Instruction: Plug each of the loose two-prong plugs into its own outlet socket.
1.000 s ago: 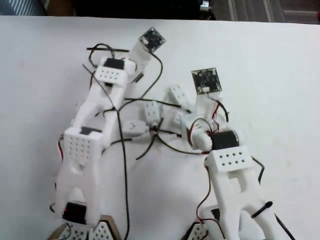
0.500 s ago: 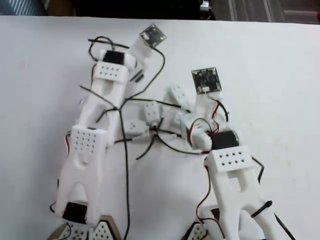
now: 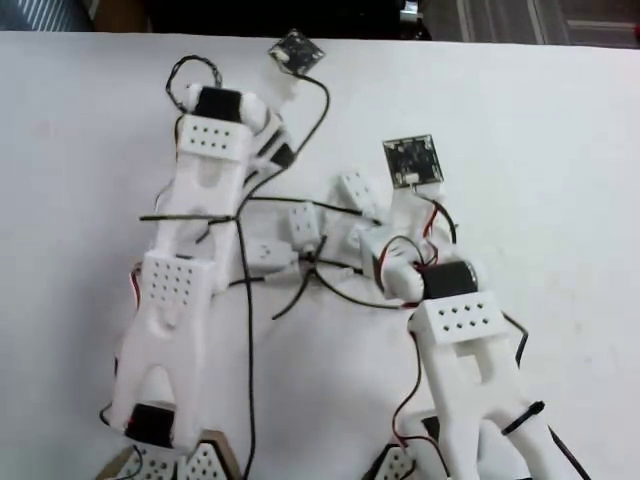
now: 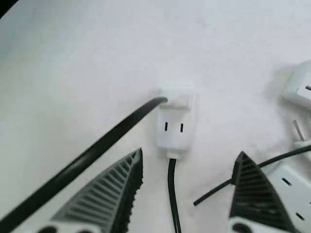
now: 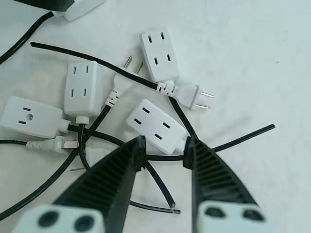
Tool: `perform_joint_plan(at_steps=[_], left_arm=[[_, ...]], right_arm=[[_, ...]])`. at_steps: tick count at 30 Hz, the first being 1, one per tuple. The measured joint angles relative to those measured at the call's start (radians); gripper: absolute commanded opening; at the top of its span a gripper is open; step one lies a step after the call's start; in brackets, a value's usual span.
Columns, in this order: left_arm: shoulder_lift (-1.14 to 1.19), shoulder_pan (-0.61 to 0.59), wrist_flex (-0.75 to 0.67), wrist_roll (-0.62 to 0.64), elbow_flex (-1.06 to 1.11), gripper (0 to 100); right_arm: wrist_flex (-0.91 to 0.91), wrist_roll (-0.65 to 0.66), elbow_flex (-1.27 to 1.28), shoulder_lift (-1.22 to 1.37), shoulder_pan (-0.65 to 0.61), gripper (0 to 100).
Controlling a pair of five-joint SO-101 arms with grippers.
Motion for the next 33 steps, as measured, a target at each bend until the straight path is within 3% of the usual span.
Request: perform_joint_plan(at_steps=[6,11,14,20,33], left_arm=[[-0.003,-0.002,0.201,0.006,-0.256,14],[-0.068,-0.018,0.221,0.044,-0.239,2],[-0.155,-0.034,0.221,0.074,-0.180,2],[-0.456,-0.040,0.221,0.110,0.112,2],[-1.307,-0.058,0.170,0.196,0.990,2]], right_arm=[[0.000,0.000,0.000,0.000,0.000,13.5],[0.000,0.000,0.000,0.000,0.000,13.5],[0.000,0.000,0.000,0.000,0.000,13.5],[0.000,0.000,0.000,0.000,-0.017,13.5],[0.081,0.066,-0.002,0.000,-0.127,13.4]])
